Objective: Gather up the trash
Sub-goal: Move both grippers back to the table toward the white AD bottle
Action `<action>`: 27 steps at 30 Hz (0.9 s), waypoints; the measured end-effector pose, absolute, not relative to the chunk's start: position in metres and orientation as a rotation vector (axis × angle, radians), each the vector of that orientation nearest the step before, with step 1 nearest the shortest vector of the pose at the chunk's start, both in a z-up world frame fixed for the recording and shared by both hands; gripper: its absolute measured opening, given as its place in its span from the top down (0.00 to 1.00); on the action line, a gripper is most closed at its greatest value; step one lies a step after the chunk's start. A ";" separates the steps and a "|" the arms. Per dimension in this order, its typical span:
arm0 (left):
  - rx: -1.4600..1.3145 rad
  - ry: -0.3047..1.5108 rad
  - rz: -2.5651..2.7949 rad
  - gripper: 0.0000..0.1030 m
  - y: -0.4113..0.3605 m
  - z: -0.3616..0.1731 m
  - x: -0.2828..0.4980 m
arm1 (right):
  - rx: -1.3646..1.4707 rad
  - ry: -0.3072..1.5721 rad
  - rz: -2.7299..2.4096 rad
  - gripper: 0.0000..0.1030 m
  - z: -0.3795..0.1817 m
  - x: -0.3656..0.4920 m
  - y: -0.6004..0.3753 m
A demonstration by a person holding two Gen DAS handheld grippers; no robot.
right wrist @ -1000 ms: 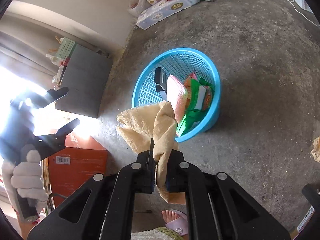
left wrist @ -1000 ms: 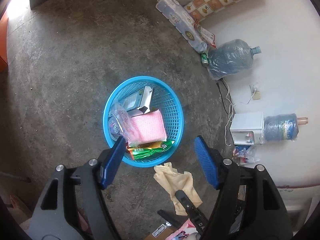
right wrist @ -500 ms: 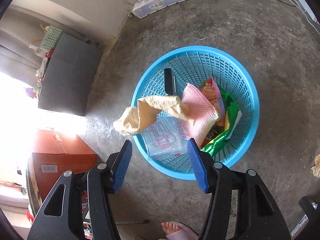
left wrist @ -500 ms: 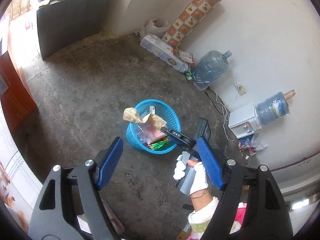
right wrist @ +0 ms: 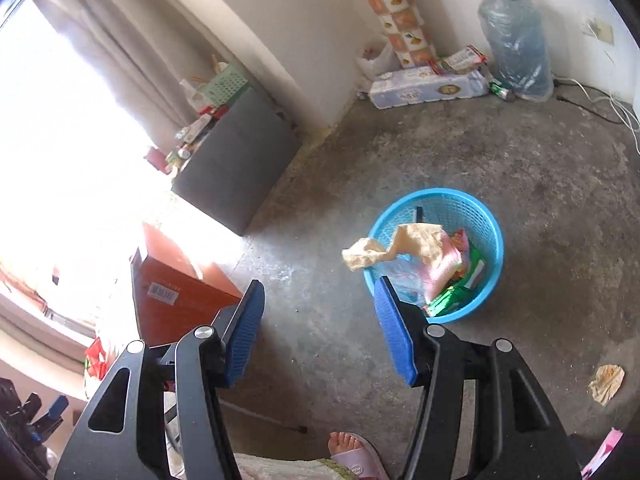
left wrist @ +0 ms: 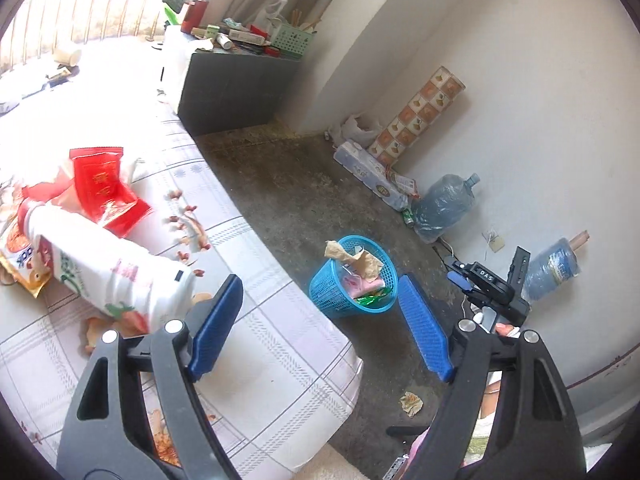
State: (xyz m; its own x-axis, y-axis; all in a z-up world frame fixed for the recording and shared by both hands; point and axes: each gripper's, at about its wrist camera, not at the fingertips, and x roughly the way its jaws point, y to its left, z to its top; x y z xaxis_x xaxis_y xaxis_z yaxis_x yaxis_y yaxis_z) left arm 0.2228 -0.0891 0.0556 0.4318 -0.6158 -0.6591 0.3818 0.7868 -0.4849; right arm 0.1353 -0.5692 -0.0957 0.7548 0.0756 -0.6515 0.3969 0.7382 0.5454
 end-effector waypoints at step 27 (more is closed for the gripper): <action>-0.655 0.849 -0.295 0.26 0.161 -0.008 0.138 | 0.163 1.139 0.801 0.40 -0.050 0.275 -0.132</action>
